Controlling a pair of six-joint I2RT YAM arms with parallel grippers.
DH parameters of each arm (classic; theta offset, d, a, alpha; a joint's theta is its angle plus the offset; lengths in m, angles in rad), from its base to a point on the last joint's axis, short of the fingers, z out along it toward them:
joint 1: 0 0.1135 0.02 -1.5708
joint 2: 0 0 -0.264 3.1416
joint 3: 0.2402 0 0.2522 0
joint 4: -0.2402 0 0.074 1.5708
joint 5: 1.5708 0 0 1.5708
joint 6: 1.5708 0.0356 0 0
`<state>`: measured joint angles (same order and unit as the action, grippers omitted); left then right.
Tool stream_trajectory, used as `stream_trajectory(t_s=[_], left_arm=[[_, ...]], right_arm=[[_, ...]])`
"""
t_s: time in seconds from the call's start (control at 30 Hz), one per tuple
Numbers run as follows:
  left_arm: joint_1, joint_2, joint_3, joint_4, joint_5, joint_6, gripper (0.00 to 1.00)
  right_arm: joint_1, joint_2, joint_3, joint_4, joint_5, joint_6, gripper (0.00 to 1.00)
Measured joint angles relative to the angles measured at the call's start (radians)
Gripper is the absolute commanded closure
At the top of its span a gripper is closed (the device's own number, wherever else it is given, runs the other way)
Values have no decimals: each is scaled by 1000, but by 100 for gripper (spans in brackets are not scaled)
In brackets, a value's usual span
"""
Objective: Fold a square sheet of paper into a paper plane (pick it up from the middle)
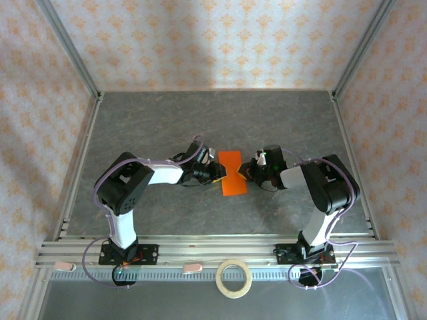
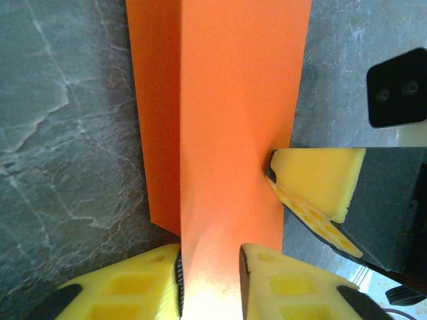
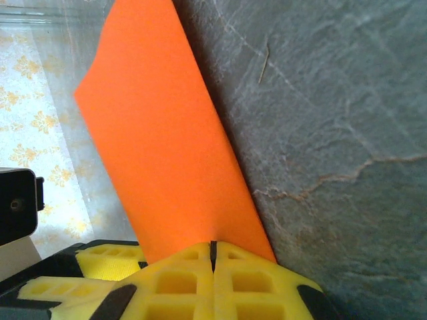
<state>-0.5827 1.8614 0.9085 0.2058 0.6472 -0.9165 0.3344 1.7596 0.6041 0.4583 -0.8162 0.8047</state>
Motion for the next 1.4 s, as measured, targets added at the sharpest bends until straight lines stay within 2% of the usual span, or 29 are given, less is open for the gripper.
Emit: stream_trajectory(t_s=[0.7,1.23,1.4], left_arm=[[0,-1,-15,11,0,-22,84],[-8,-23,-73,78,27,-56,84],[-13,-24,-73,82,26,-59,90]], right_arm=[[0,-3,-10,18,0,23,93],[0,-3,-10,19,0,26,92],[0,-3,-10,21,0,26,89]])
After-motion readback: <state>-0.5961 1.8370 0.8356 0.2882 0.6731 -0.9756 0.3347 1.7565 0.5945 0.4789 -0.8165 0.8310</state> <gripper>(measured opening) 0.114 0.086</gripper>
